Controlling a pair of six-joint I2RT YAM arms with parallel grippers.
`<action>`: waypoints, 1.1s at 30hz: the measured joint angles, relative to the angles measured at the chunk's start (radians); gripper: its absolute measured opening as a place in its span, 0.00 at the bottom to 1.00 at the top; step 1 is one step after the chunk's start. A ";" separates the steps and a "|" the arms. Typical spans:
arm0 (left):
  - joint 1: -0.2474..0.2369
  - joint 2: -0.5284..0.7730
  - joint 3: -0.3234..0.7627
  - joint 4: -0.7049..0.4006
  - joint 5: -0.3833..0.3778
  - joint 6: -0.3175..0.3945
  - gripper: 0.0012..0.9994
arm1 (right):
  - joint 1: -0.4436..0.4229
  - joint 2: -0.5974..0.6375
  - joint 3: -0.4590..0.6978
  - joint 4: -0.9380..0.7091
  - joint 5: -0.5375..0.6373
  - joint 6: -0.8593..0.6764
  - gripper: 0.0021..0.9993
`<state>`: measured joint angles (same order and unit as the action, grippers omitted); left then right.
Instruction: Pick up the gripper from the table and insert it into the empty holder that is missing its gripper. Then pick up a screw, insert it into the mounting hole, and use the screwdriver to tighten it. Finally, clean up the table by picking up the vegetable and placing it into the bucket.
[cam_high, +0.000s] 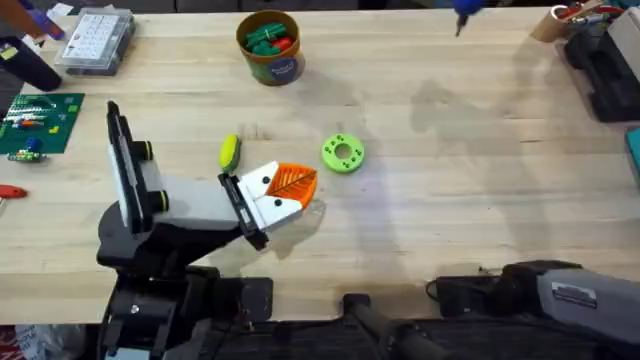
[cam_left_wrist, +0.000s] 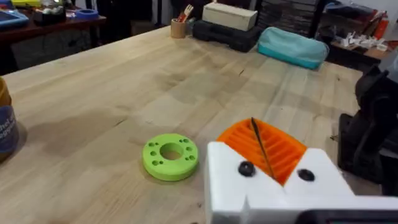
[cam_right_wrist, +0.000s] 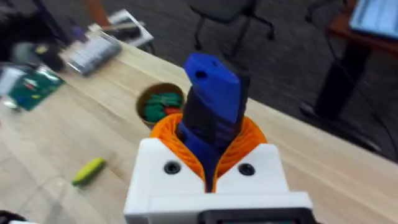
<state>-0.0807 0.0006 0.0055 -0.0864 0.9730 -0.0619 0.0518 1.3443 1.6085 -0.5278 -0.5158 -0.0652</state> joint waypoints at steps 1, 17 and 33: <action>0.000 0.000 0.000 0.000 0.000 0.000 0.00 | 0.004 -0.004 0.000 0.022 -0.029 0.012 0.02; 0.000 0.000 0.000 0.000 0.000 0.000 0.00 | 0.280 -0.007 -0.014 0.387 -0.191 0.131 0.02; 0.000 0.000 0.000 0.000 0.000 0.000 0.00 | 0.407 -0.007 -0.295 0.920 -0.346 0.346 0.02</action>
<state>-0.0807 0.0006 0.0055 -0.0864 0.9730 -0.0616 0.4589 1.3373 1.3140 0.3919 -0.8620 0.2812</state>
